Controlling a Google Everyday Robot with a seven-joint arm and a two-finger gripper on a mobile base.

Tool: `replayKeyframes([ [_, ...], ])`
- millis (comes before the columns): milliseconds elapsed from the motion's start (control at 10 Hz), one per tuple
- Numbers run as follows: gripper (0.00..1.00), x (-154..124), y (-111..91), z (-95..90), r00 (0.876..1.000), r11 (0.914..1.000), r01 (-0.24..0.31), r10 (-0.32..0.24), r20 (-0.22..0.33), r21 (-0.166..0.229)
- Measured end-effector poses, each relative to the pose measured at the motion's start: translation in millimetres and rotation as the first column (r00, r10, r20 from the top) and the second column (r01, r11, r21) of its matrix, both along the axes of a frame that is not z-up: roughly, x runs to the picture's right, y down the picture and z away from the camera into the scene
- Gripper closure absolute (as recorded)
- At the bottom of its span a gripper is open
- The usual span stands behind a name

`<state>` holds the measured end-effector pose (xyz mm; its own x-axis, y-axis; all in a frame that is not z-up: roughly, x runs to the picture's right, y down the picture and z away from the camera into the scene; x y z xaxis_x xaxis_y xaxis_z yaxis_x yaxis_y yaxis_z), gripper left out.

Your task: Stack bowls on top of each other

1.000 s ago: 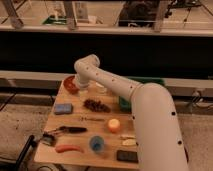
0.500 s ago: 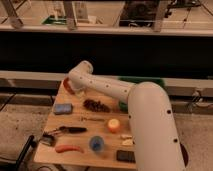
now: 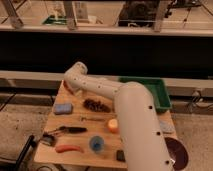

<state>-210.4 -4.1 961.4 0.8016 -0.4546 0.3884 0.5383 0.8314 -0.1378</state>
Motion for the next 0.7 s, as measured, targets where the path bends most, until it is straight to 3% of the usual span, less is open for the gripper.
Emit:
replayKeyframes([
  [200, 0.20, 14.6, -1.6, 15.8, 0.997, 0.9962, -0.080, 0.079, -0.026, -0.036],
  [300, 0.24, 25.6, -3.6, 21.9, 0.990, 0.9887, -0.138, 0.136, -0.037, -0.058],
  [500, 0.41, 47.8, -11.5, 27.0, 0.972, 0.9702, -0.231, 0.229, -0.045, -0.072],
  [700, 0.62, 46.8, -19.2, 19.3, 0.963, 0.9603, -0.271, 0.271, -0.013, -0.065],
])
